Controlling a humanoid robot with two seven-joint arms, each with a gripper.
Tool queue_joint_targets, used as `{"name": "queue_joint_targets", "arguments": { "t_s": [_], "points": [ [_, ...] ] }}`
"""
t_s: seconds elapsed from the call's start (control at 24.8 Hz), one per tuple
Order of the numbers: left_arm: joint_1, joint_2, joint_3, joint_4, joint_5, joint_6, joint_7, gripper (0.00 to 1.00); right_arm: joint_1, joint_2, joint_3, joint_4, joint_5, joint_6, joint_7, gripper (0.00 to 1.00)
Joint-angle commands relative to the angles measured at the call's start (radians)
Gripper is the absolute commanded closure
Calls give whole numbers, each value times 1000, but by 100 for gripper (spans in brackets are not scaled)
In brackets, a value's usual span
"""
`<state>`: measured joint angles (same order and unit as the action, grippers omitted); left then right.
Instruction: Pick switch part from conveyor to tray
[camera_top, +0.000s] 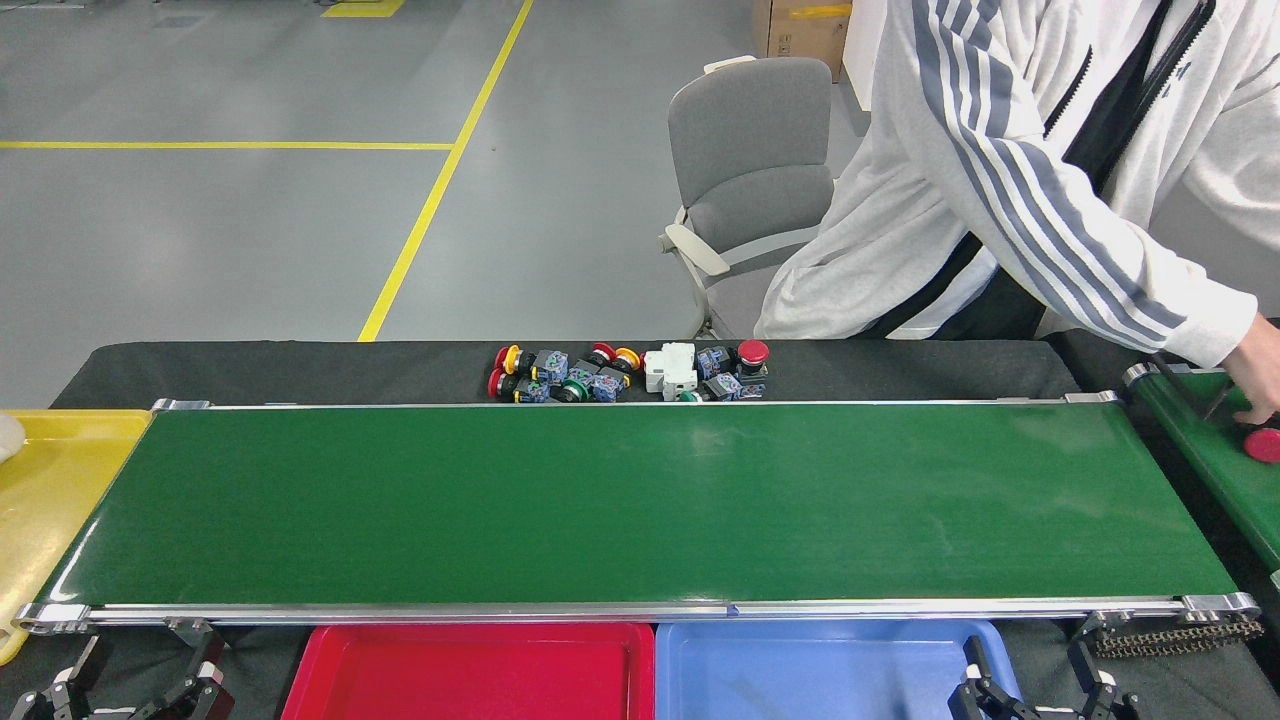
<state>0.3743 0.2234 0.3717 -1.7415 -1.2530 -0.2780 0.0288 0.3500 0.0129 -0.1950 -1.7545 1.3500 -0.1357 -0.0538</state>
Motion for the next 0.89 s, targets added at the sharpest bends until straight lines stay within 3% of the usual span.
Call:
{"name": "queue_joint_targets", "arguments": {
  "t_s": [0.0, 0.65, 0.85],
  "points": [
    [-2, 5, 7, -13, -2, -1, 10, 0, -8, -1, -4, -14, -5, 7, -8, 2],
    [-9, 10, 10, -9, -2, -1, 10, 0, -45, -50, -9, -13, -11, 8, 11, 2],
    [-8, 8, 10, -10, -2, -1, 10, 0, -97, -50, -55, -10, -45, 11, 106, 2]
  ]
}}
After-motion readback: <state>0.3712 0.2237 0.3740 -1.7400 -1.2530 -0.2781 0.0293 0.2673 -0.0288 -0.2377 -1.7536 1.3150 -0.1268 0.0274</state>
